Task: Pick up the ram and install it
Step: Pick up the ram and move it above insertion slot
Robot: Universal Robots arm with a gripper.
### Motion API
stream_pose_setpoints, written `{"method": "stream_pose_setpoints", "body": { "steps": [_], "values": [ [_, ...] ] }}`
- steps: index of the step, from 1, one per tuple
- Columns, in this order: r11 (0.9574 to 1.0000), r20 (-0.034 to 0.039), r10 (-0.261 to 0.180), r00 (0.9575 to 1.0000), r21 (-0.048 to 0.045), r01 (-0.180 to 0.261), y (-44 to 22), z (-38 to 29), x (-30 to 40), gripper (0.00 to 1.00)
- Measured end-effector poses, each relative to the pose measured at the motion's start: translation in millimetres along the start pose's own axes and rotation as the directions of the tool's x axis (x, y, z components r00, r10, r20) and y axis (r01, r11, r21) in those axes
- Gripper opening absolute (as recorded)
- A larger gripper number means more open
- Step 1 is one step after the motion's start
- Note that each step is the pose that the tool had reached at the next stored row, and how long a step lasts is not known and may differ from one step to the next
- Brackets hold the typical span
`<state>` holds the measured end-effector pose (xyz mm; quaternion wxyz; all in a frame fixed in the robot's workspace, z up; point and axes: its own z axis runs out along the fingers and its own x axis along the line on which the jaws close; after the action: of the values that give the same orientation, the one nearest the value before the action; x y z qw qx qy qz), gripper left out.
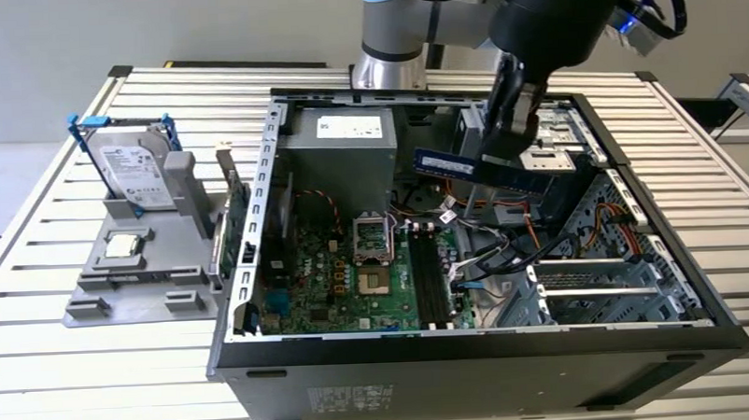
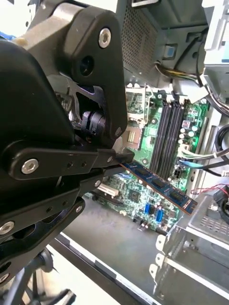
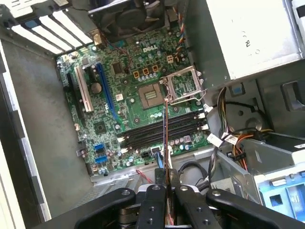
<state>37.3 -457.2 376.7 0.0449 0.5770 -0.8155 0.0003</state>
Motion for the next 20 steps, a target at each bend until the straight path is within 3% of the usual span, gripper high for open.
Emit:
{"method": "stream_pose_setpoints", "body": {
  "steps": [5, 10, 15, 20],
  "values": [
    [0.998, 0.0031, 0.063, 0.998, -0.0048, -0.063, 0.0, 0.0, 0.0, 0.0],
    [0.9926, 0.0057, 0.121, 0.9926, -0.0094, -0.121, 0.0, 0.0, 0.0, 0.0],
    [0.9836, 0.0081, 0.18, 0.9836, -0.0141, -0.18, 0.0, 0.0, 0.0, 0.0],
    [0.9718, 0.0101, 0.235, 0.9719, -0.0188, -0.235, 0.0, 0.0, 0.0, 0.0]
  ]
}}
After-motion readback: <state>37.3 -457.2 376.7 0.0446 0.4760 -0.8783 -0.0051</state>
